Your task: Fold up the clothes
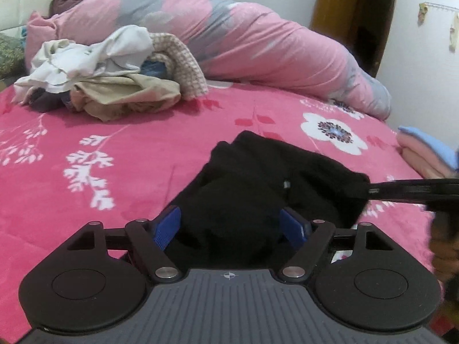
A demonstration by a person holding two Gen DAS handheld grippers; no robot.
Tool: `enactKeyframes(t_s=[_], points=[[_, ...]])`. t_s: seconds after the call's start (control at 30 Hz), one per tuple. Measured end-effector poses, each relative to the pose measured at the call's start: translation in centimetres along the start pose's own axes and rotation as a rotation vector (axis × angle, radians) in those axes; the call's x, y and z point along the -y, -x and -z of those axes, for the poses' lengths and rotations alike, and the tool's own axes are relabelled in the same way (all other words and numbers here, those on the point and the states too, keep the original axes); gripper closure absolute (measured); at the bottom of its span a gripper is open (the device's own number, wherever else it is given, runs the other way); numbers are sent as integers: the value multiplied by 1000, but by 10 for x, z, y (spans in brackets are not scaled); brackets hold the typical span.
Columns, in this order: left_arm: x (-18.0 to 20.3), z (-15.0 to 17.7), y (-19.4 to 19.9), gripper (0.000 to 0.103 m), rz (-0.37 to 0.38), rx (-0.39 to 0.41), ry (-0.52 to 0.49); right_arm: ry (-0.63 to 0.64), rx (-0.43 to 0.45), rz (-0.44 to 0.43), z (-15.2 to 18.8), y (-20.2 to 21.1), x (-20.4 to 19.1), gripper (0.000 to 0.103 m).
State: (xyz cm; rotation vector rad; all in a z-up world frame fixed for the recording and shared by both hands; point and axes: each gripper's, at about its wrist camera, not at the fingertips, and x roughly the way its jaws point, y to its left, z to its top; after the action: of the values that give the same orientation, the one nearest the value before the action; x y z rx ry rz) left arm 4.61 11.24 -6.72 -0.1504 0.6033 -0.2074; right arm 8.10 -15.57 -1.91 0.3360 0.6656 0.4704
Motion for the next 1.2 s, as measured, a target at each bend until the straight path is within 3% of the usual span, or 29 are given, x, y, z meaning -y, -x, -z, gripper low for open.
enactKeyframes(t_s=[0.17, 0.27, 0.4, 0.53, 0.63, 0.73, 0.8, 0.87, 0.9, 0.97, 1.03, 1.1, 1.2], points=[[0, -9, -13, 28, -12, -5, 36, -93, 67, -180, 21, 82, 5, 100], [0, -10, -10, 29, -24, -1, 52, -86, 72, -214, 45, 129, 7, 100], [1, -9, -9, 29, -31, -10, 57, -130, -12, -196, 85, 161, 12, 100], [5, -5, -8, 29, -20, -36, 45, -107, -180, -109, 118, 158, 10, 99], [10, -7, -9, 27, 4, -49, 30, -88, -244, -40, 119, 158, 13, 97], [22, -11, -15, 24, 33, -69, -12, -79, -195, 25, 99, 172, 20, 90], [34, -12, -24, 18, 48, -91, -60, -82, -92, 58, 81, 186, 27, 70], [44, -10, -35, 18, 28, -104, -103, -100, 7, 59, 64, 190, 32, 63], [49, -9, -41, 24, 5, -110, -122, -100, 37, 60, 56, 185, 32, 63], [50, -7, -49, 47, -42, -126, -115, -102, 63, 43, 44, 164, 27, 63], [39, -8, -51, 76, -67, -139, -40, -103, 72, 16, 35, 138, 21, 62], [25, -12, -45, 95, -69, -119, 12, -83, 51, 16, 32, 108, 13, 62], [2, -19, -34, 98, -71, -89, 90, -24, 10, 40, 32, 69, -1, 62]])
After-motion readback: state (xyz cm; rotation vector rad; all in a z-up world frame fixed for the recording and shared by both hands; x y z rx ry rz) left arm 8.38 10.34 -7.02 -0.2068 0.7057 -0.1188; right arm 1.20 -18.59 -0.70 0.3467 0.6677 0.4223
